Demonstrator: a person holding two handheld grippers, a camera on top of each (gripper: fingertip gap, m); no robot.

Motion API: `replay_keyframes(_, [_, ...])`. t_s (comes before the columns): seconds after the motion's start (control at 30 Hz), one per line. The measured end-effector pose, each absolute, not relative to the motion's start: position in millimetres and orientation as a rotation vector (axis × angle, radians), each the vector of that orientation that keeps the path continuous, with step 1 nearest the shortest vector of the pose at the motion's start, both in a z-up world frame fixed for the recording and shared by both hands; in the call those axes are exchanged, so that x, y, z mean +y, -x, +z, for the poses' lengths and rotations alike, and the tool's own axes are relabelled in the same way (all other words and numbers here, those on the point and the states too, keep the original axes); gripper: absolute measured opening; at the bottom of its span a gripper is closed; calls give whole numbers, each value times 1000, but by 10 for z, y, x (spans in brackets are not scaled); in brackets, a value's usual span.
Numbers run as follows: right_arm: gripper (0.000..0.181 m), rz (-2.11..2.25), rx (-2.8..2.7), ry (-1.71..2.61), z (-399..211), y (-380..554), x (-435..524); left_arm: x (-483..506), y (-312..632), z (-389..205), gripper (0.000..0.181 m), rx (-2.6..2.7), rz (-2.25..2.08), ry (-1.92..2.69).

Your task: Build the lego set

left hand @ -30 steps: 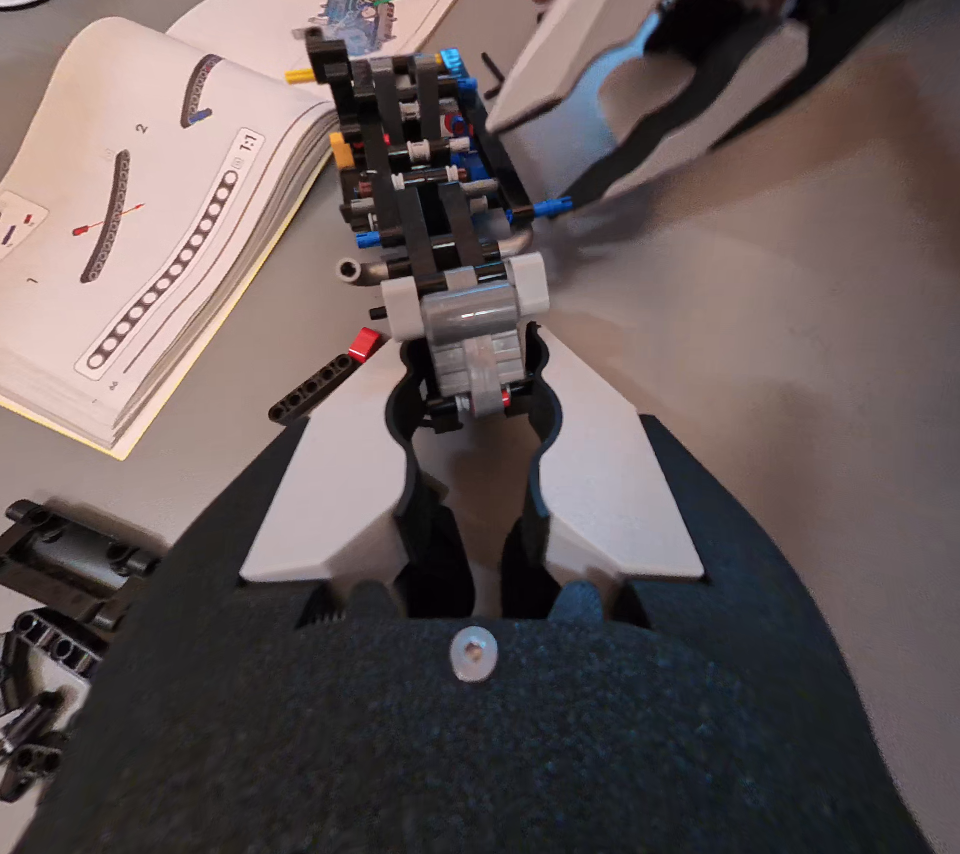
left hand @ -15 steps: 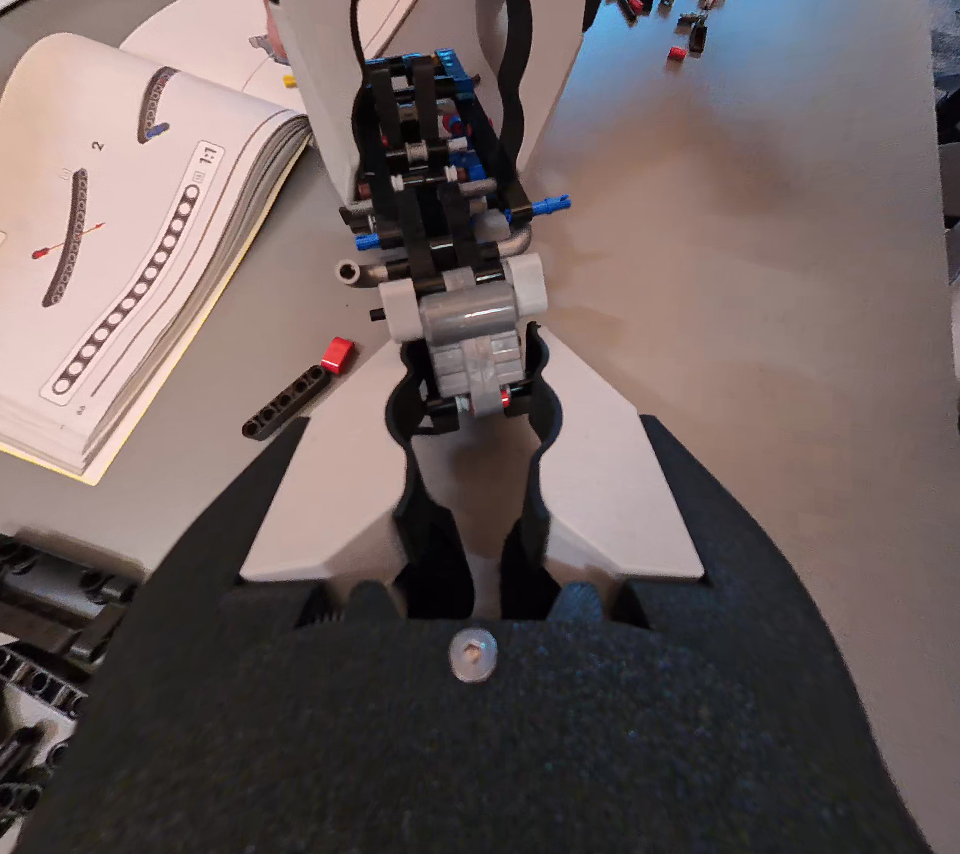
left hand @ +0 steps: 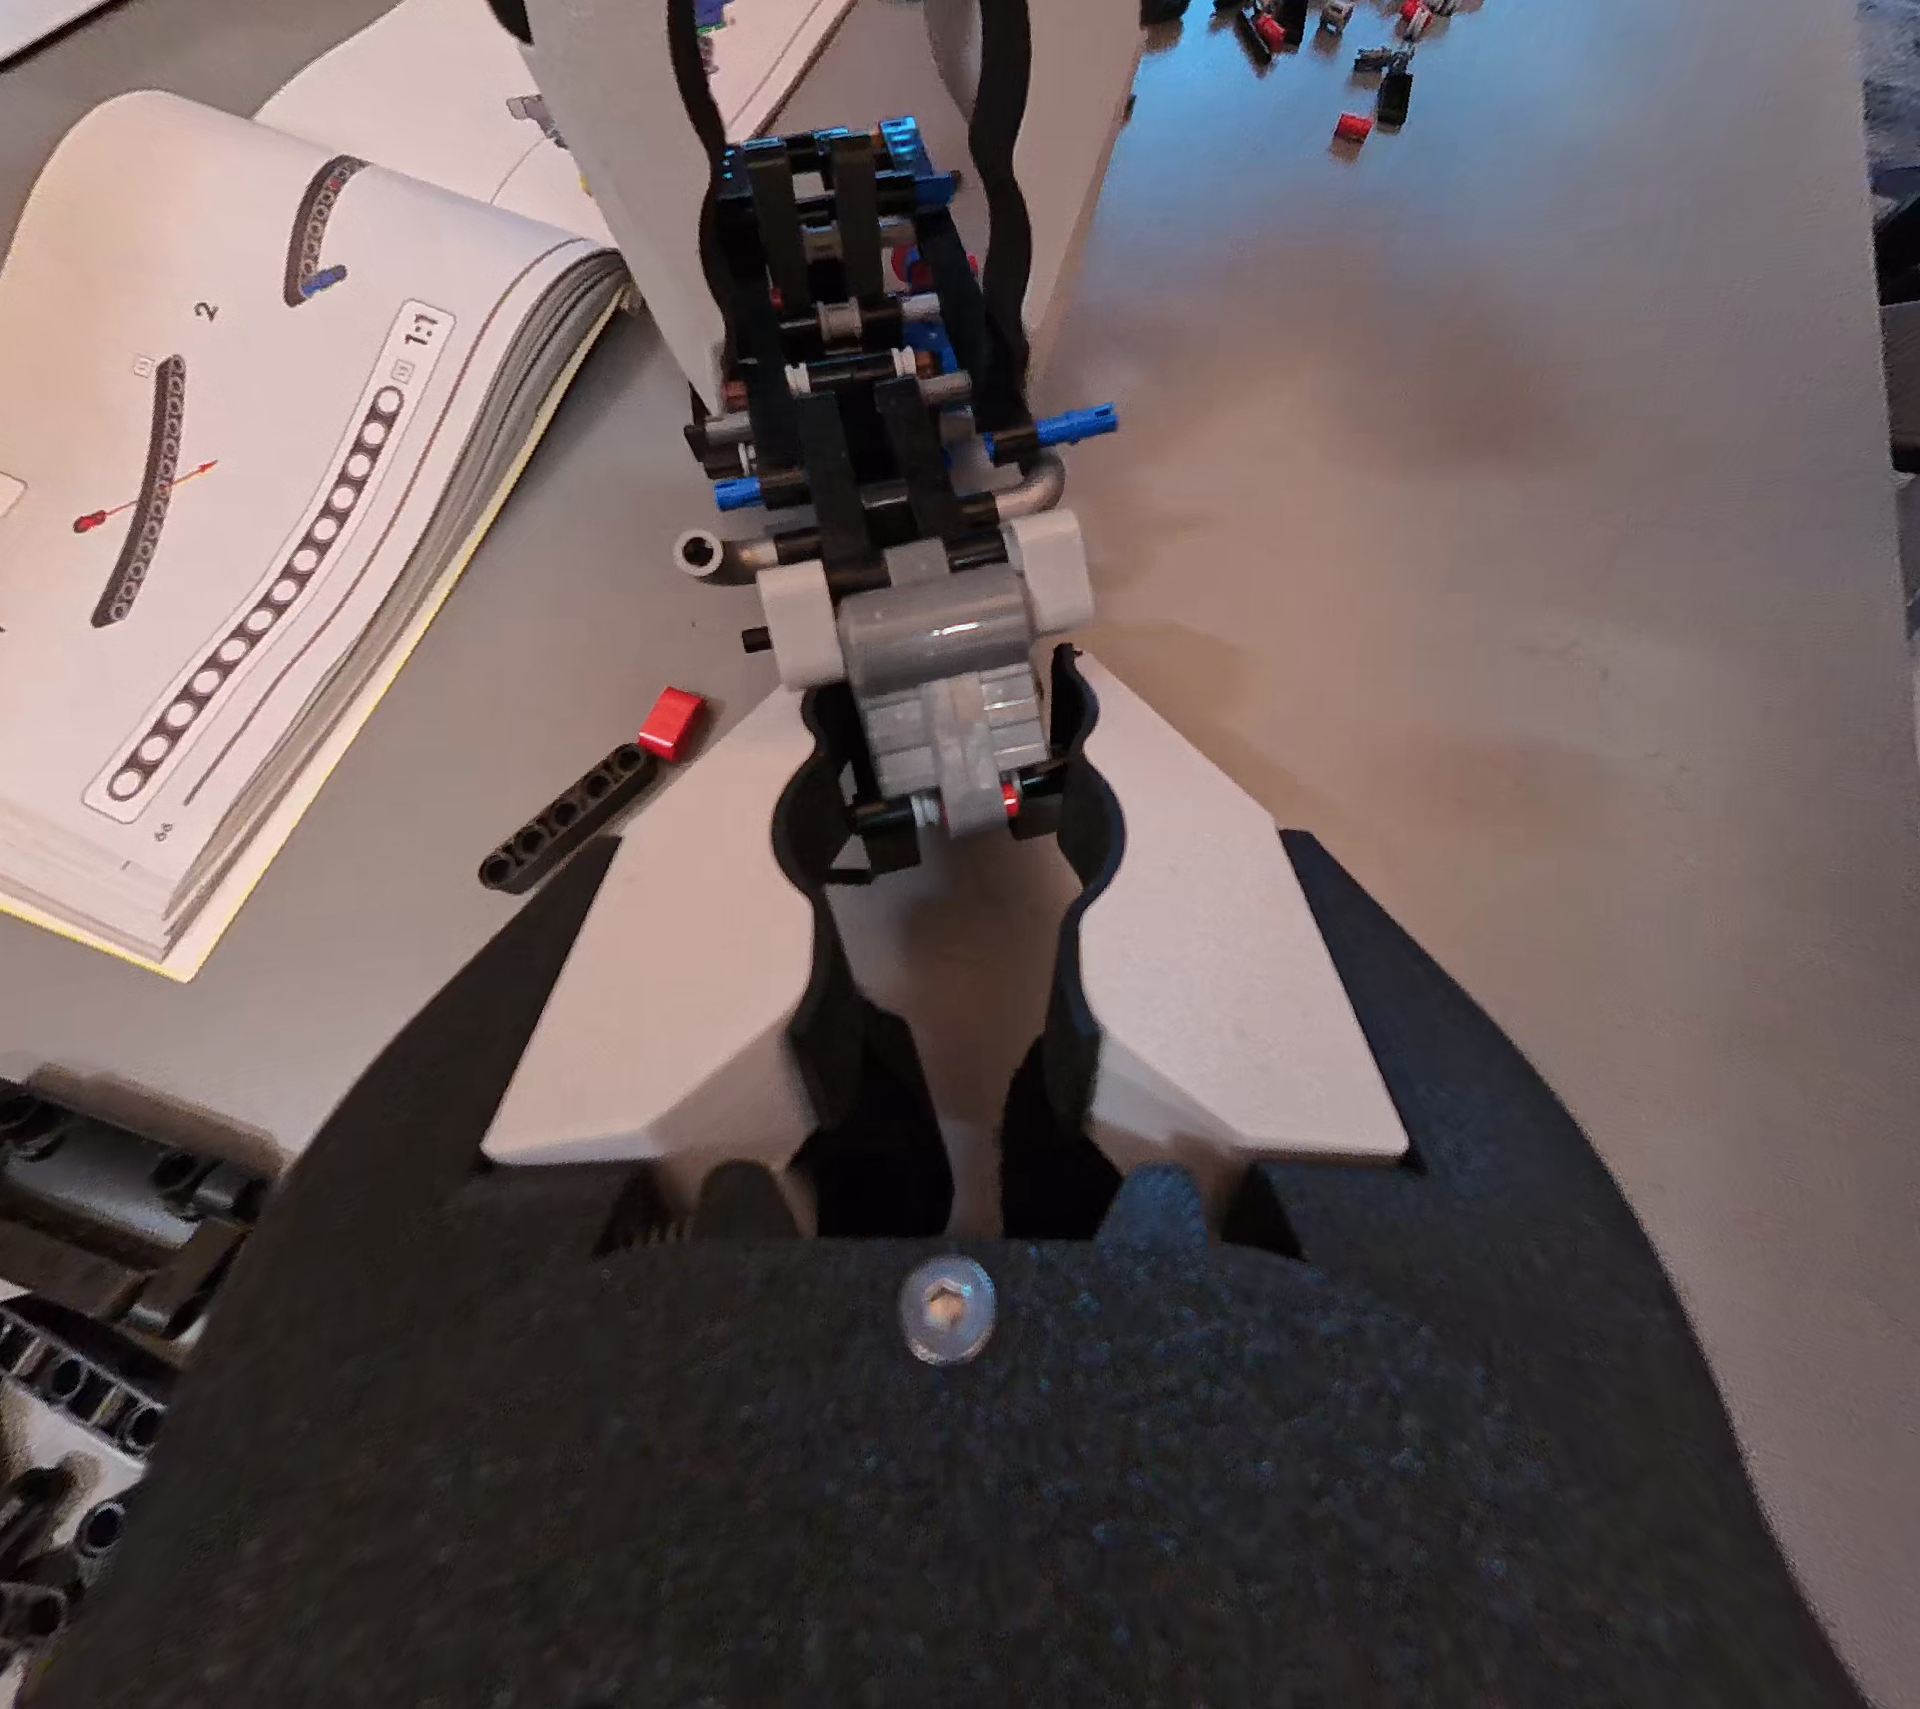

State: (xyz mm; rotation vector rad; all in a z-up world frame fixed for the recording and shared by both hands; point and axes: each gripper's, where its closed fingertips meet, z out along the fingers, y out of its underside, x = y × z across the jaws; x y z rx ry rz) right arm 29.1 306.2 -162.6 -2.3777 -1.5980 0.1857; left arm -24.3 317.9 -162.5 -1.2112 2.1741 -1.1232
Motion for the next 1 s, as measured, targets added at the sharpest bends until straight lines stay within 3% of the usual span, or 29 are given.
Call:
replay_keyframes(0.4, [55, 121, -1638, 2315, -1650, -314, 3009, 3183, 269, -1630, 35, 2226, -1131, 1146])
replay_keyframes(0.57, [59, 245, -1427, 2193, -1225, -215, 3013, 3280, 360, -1647, 35, 2319, -1026, 1038])
replay_keyframes(0.77, [74, 328, -1144, 2301, -1367, -549, 2821, 3375, 421, -1630, 35, 2368, -1057, 1050])
replay_keyframes(0.9, [73, 236, -1059, 2183, -1450, -594, 2907, 3536, 482, -1340, 58, 2300, -1153, 1108])
replay_keyframes(1.0, [73, 253, -1062, 2163, -1440, -581, 2936, 3525, 438, -920, 59, 2195, -1309, 1165])
